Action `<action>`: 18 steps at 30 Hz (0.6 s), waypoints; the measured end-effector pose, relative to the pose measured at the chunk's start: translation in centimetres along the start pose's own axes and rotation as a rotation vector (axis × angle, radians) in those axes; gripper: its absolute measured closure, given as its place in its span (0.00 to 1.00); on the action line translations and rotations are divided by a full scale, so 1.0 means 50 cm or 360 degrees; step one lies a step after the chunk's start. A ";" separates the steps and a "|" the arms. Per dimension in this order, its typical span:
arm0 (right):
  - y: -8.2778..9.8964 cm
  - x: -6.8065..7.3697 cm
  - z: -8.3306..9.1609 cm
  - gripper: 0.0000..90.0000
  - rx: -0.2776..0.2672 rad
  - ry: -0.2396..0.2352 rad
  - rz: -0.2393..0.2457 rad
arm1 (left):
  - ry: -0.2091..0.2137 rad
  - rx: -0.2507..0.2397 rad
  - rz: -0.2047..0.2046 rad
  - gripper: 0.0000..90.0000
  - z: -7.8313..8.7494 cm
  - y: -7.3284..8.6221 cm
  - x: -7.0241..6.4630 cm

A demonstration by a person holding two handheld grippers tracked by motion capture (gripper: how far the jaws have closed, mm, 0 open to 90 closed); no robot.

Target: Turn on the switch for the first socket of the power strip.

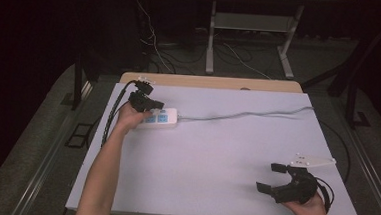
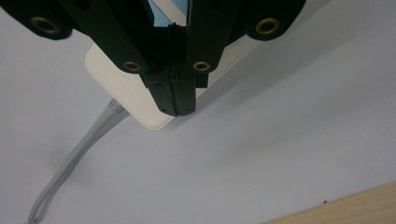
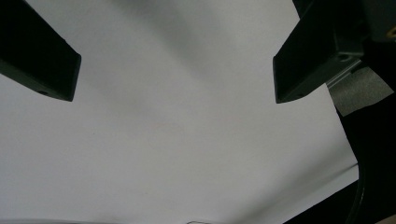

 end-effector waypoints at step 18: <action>0.001 -0.001 0.001 0.01 0.0000 0.0006 0.0000 | -0.0006 0.0002 0.0010 0.99 -0.021 0.009 -0.005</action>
Point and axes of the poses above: each handheld gripper's, and its own axes: z roughly backward along the jaws, y roughly out of its underside, x roughly to its left, the point moved 3 cm from there along -z, roughly forward along the jaws, and after that the axes turned 7 degrees about -x, right-handed, at the moved point
